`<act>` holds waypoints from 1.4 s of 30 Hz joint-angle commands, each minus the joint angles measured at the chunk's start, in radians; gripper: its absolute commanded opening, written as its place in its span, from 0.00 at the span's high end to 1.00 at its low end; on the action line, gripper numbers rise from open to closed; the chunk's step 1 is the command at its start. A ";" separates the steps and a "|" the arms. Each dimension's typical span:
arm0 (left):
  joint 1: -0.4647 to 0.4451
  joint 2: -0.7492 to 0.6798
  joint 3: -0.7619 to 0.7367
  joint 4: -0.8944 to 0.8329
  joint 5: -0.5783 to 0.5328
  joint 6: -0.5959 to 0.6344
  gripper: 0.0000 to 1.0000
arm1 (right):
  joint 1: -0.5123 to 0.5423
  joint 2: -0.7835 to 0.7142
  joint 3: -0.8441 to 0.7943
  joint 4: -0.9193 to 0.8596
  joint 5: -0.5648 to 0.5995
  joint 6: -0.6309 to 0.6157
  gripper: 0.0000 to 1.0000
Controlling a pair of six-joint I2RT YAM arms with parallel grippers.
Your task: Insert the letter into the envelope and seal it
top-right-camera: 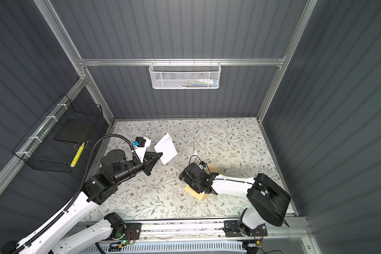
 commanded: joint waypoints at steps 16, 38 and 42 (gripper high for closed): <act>0.002 0.407 0.149 0.254 0.654 -0.129 1.00 | -0.335 -0.772 -0.049 -0.119 -0.497 -0.798 0.01; 0.002 0.474 0.223 0.153 0.789 -0.031 1.00 | -0.525 -0.628 -0.055 0.174 -0.918 -0.768 0.51; 0.002 0.496 0.238 0.127 0.778 -0.008 1.00 | -0.532 -0.665 -0.061 0.141 -0.894 -0.777 0.67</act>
